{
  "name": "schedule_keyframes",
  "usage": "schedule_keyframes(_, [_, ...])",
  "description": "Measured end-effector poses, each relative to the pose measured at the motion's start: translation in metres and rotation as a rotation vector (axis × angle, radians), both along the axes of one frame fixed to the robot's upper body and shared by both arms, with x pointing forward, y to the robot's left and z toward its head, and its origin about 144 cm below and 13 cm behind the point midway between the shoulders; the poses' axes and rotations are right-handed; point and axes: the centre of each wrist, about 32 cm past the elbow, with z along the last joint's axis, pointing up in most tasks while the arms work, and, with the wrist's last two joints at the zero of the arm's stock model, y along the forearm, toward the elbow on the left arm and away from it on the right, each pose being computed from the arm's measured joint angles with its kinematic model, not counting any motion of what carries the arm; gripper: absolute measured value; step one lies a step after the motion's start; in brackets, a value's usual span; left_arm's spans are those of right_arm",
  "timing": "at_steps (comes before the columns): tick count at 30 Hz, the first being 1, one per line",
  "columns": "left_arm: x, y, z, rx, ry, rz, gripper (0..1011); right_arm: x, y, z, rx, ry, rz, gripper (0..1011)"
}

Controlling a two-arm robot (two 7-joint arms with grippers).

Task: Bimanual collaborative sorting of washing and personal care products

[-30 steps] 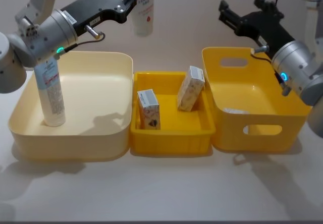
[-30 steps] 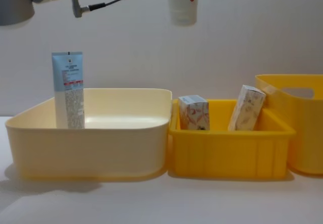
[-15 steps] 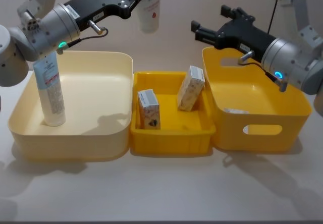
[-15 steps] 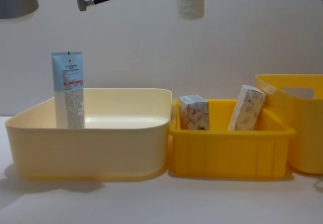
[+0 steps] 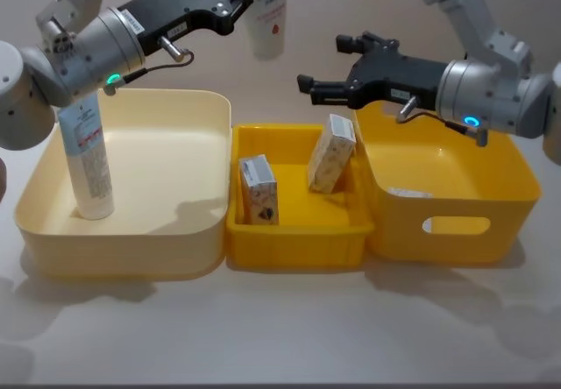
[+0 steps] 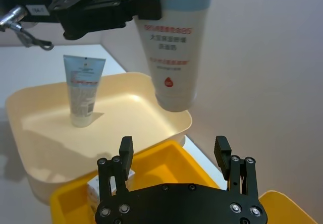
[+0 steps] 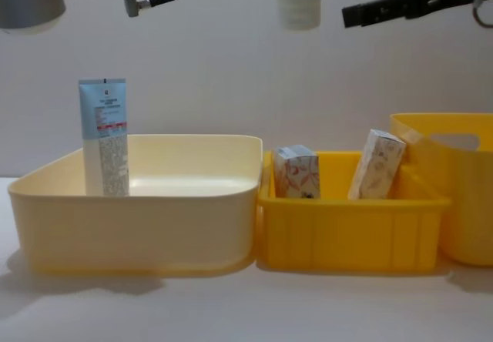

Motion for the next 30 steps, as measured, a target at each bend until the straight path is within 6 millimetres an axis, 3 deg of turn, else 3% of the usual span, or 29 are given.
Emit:
schedule_keyframes(11, [0.0, -0.002, -0.002, -0.001, 0.008, -0.01, 226, 0.015, 0.006, 0.006, -0.053, 0.022, 0.053, 1001])
schedule_keyframes(30, [0.001, -0.005, -0.007, 0.001, 0.034, -0.016, 226, 0.025, 0.015, 0.004, -0.013, -0.022, 0.019, 1001])
